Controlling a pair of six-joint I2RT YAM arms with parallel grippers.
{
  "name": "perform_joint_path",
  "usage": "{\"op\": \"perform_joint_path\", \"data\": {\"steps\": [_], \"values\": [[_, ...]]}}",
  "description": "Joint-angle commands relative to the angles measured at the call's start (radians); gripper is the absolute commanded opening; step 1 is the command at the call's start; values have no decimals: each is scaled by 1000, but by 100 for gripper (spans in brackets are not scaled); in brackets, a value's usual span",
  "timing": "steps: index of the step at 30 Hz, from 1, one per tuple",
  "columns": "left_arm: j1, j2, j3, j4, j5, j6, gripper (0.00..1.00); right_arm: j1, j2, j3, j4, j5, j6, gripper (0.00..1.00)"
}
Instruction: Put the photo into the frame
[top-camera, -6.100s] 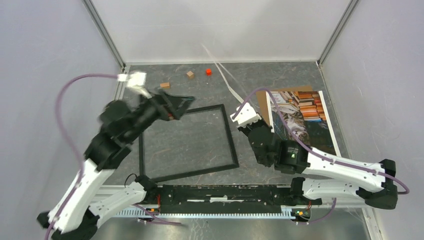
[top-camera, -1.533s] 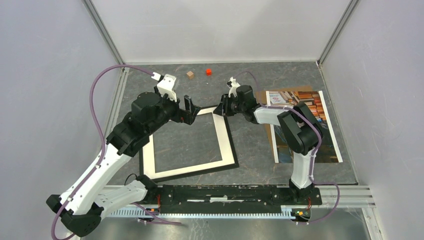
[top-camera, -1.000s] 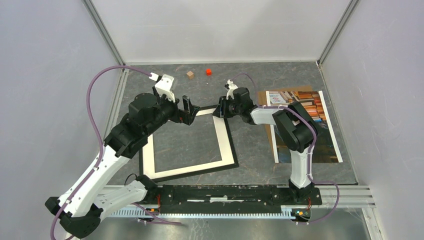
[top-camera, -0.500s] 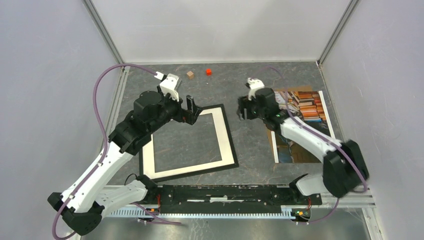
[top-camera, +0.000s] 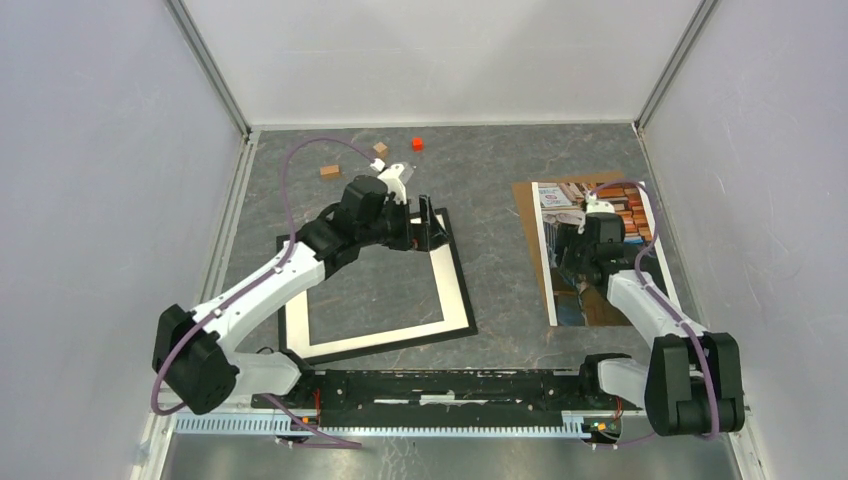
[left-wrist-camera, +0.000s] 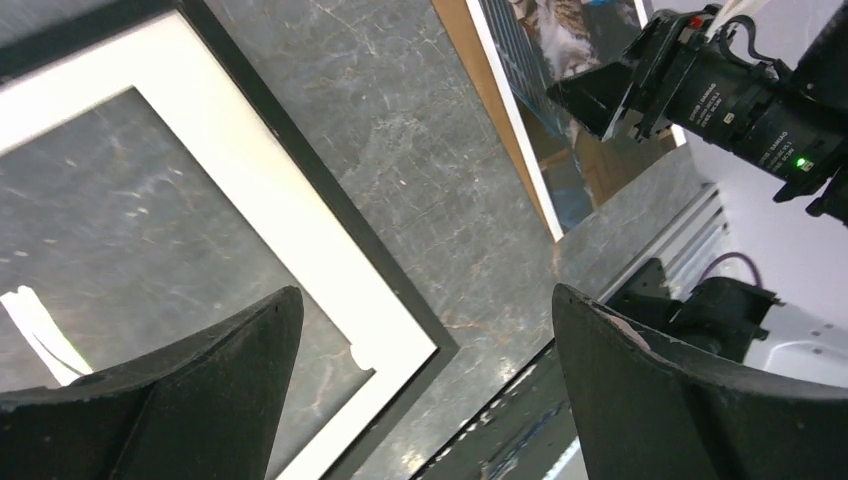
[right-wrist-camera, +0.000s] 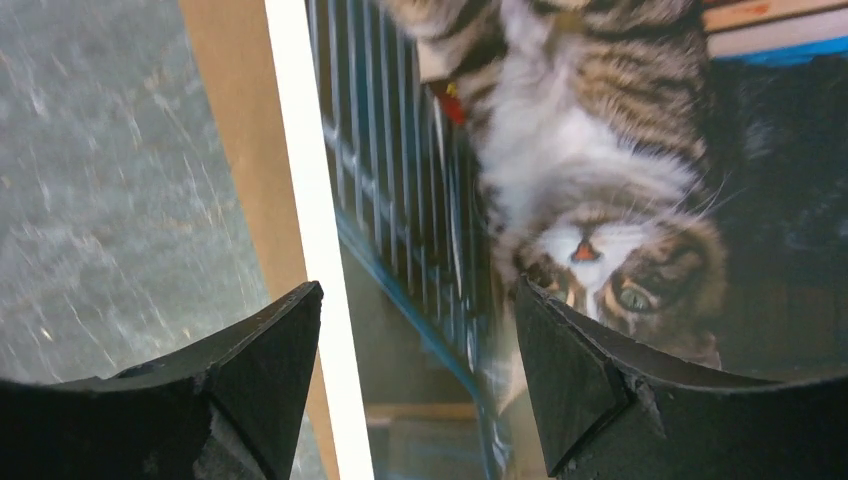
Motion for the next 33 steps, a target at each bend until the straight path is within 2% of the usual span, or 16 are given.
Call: {"op": "perform_joint_path", "data": {"steps": [1, 4, 7, 11, 14, 18, 20, 23, 28, 33], "values": [[-41, 71, -52, 271, -14, -239, 100, -68, 34, 13, 197, -60, 105, 76], [-98, 199, -6, 392, -65, -216, 100, -142, 92, 26, 336, -144, 180, 76], [-134, 371, 112, 449, -77, -180, 100, -198, 152, 46, 412, -210, 214, 76], [-141, 613, 308, 534, -56, -179, 100, -236, 192, 35, 450, -198, 175, 76], [-147, 751, 433, 609, -118, -193, 98, -273, 201, 4, 467, -186, 147, 76], [-152, 952, 677, 539, -220, -188, 97, -285, 172, -15, 436, -115, 120, 76], [-152, 1081, 898, 397, -294, -206, 95, -289, 158, -33, 440, -102, 115, 76], [-151, 1245, 1117, 358, -300, -237, 94, -290, 166, -52, 445, -97, 117, 76], [-150, 1358, 1215, 425, -339, -320, 93, -290, 233, -70, 477, -129, 131, 75], [-163, 1409, 1245, 493, -367, -302, 93, -290, 274, -58, 480, -140, 124, 74]]}}
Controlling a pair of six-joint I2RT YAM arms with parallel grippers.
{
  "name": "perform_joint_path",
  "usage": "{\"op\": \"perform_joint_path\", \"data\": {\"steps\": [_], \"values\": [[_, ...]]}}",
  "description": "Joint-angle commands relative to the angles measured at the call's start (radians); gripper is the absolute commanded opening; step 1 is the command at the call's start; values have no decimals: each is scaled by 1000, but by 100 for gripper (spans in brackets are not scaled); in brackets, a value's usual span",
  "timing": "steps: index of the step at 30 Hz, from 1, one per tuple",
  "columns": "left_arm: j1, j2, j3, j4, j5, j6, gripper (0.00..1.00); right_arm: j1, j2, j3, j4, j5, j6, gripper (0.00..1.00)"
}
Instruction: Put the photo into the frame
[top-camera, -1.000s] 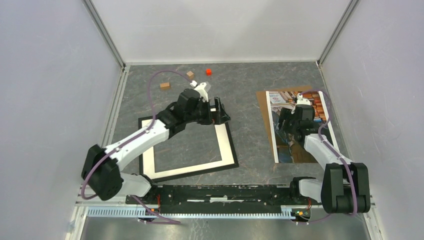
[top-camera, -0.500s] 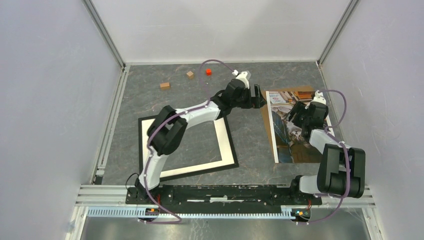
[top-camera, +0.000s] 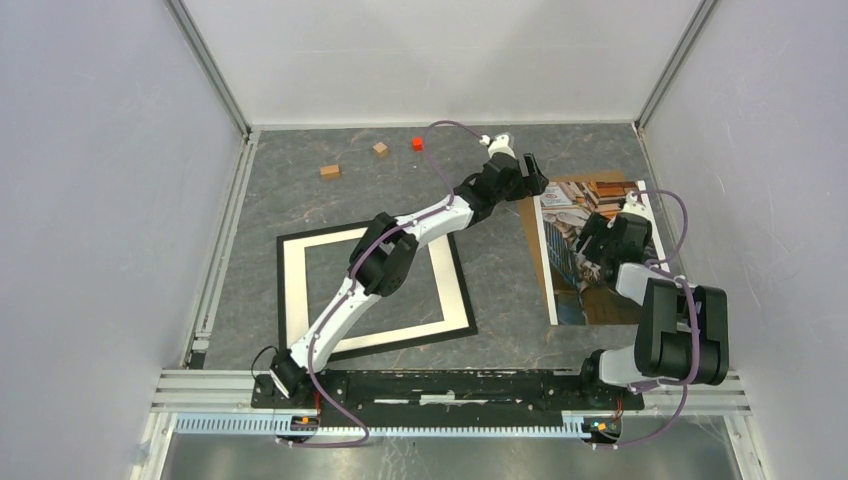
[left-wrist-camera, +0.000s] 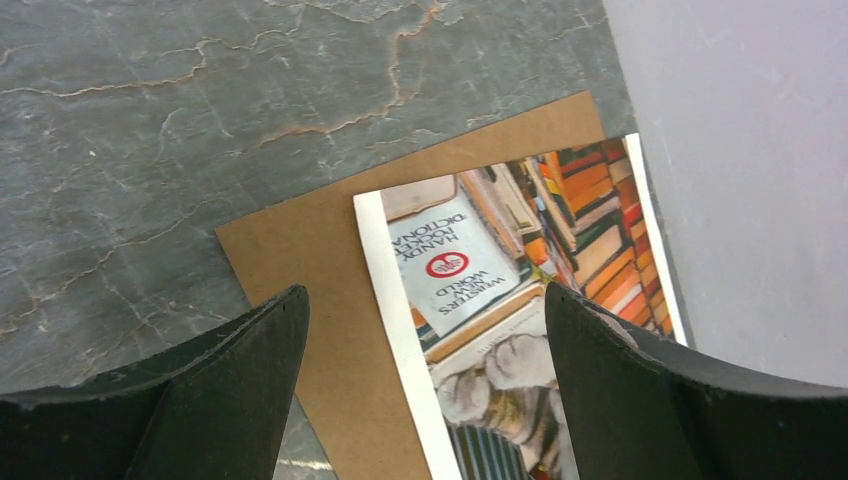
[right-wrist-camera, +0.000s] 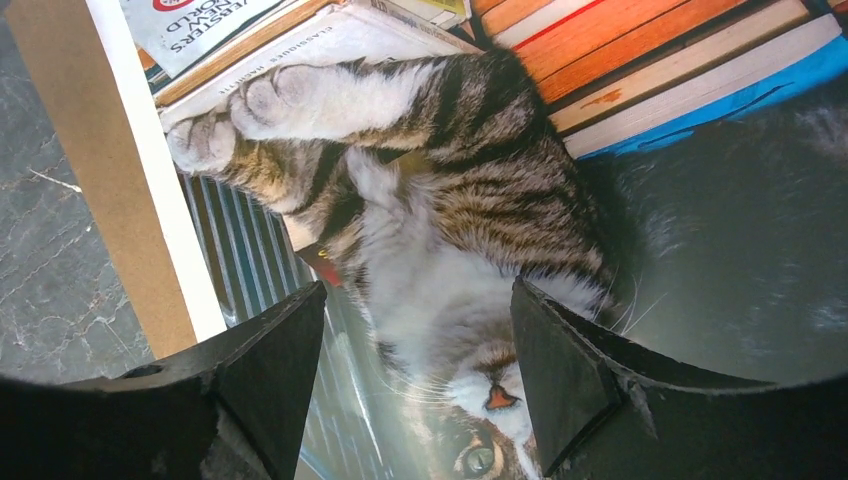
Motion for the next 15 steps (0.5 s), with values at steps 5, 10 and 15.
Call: {"op": "perform_joint_path", "data": {"steps": [5, 10, 15], "values": [[-28, 67, 70, 133, -69, -18, 93, 1, 87, 18, 39, -66, -21, 73], [-27, 50, 35, 132, -93, -20, 92, 37, 163, 52, 20, -138, -38, 69], [-16, -35, -64, 88, 16, -30, 92, 96, 174, 42, 30, -211, -12, 68]]}}
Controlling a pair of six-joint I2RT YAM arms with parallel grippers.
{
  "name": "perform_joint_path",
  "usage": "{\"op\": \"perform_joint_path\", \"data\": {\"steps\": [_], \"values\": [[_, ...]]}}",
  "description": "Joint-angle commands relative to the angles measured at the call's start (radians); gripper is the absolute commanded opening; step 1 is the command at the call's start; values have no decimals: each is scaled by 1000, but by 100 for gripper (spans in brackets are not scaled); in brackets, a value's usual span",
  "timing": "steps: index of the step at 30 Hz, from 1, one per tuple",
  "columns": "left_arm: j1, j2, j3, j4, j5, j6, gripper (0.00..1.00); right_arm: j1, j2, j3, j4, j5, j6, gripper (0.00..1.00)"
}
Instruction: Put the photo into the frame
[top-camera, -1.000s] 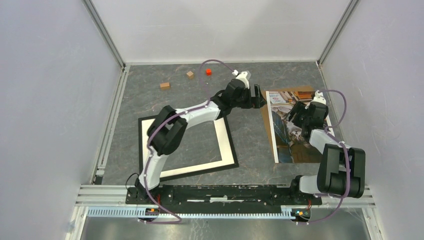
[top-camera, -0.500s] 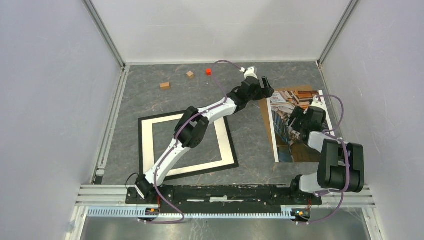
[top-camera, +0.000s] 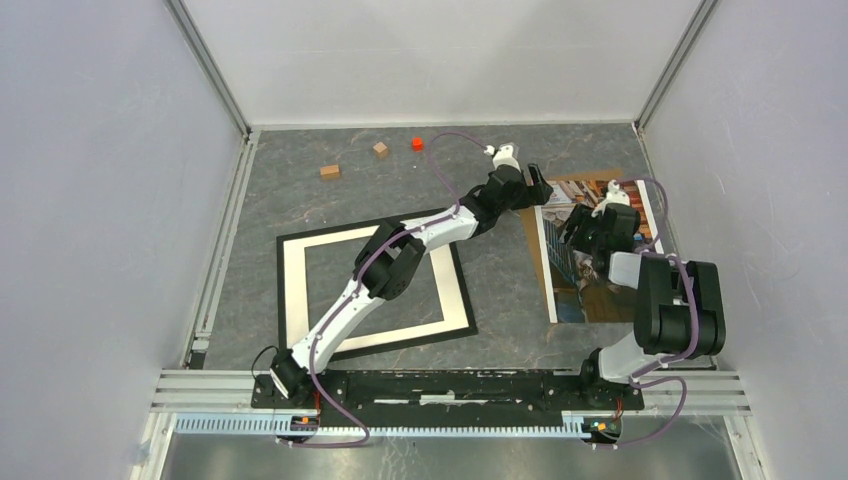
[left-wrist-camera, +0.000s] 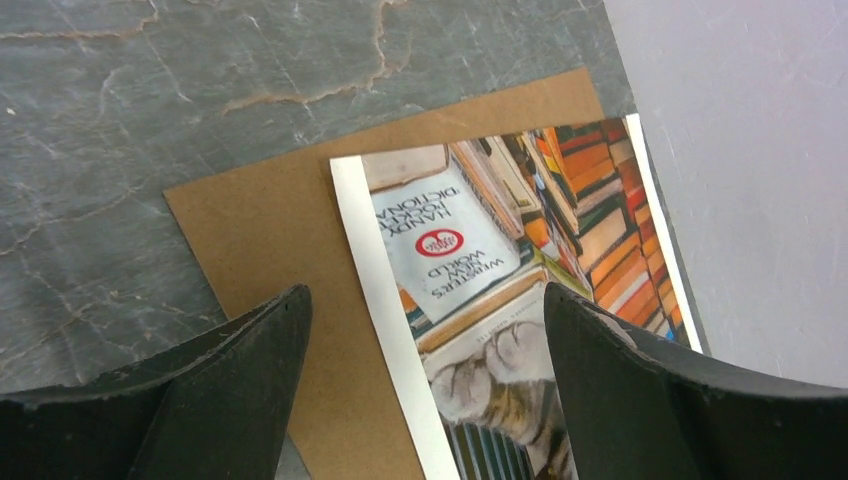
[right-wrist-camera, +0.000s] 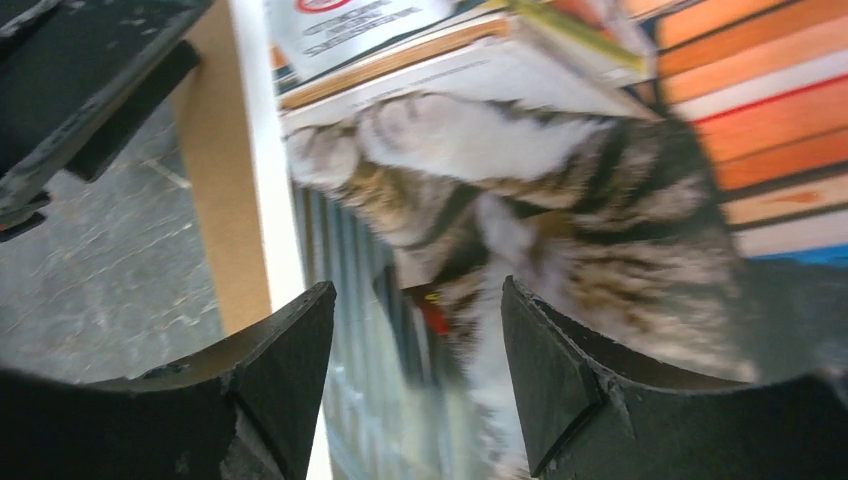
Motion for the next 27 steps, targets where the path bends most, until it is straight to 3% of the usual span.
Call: {"op": "perform_joint_path", "data": {"steps": [1, 8, 12, 17, 23, 27], "values": [[15, -114, -71, -29, 106, -21, 92, 57, 29, -30, -94, -111, 17, 68], [55, -374, -333, -99, 402, -26, 94, 63, -74, -47, -147, -137, -5, 68], [53, -516, -506, -117, 440, -39, 95, 47, -158, -12, -270, -38, -76, 73], [-23, -649, -729, -77, 485, -86, 100, -119, -235, -84, -294, -134, -76, 75], [-185, -721, -855, -61, 489, -125, 100, -170, -267, -147, -339, -148, -58, 74], [-197, -795, -1018, 97, 520, -221, 100, -171, -305, -223, -330, -223, -38, 75]]}}
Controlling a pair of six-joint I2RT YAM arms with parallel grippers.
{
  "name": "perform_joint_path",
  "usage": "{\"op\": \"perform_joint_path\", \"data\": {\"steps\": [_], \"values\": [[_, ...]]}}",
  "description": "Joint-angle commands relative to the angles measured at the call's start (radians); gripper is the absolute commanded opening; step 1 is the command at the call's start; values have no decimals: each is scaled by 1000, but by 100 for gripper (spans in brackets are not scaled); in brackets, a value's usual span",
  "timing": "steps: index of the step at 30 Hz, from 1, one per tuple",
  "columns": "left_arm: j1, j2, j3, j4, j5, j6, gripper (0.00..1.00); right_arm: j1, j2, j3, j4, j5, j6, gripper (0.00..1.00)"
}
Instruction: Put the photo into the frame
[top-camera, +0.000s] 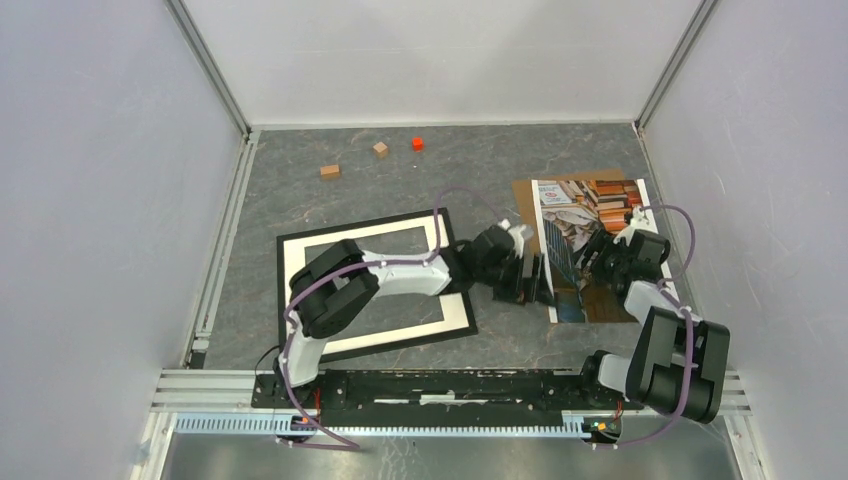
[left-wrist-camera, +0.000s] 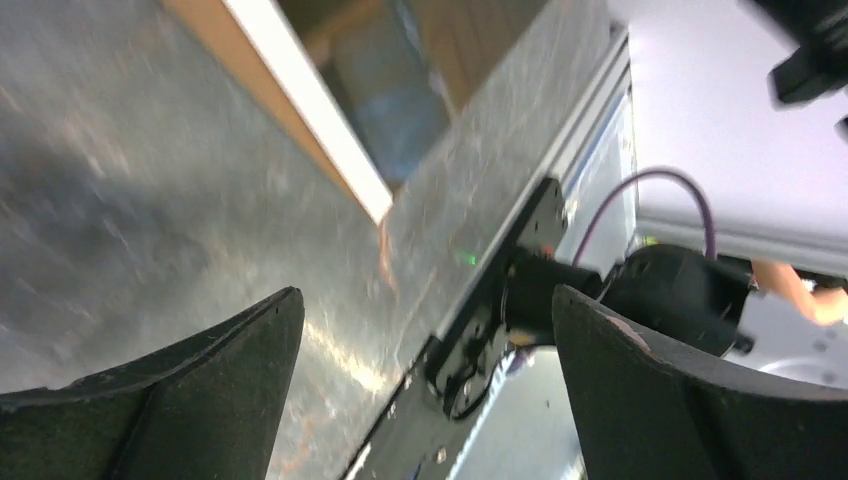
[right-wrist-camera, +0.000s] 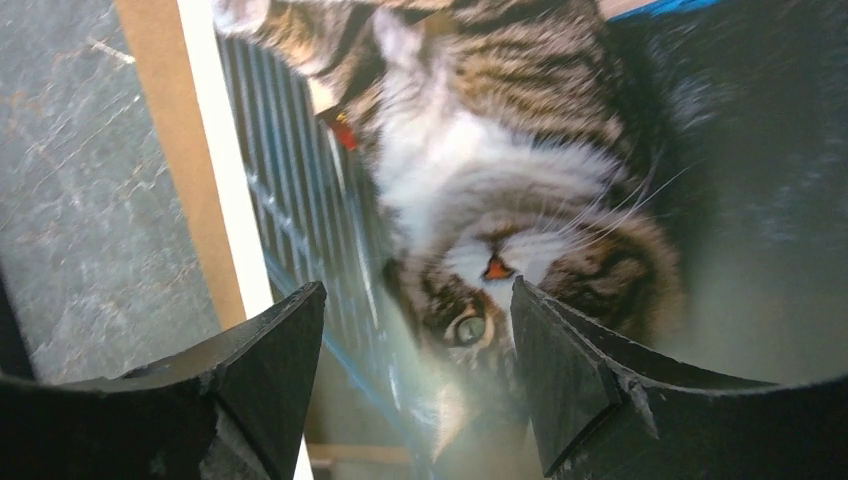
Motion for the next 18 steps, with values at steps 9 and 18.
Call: {"op": "perform_joint_path", "data": {"steps": [9, 18], "values": [[16, -197, -251, 178, 115, -102, 100, 31, -123, -209, -78, -195, 1, 80], [13, -215, -271, 183, 105, -93, 100, 91, -157, -15, -282, 45, -81, 96]]}}
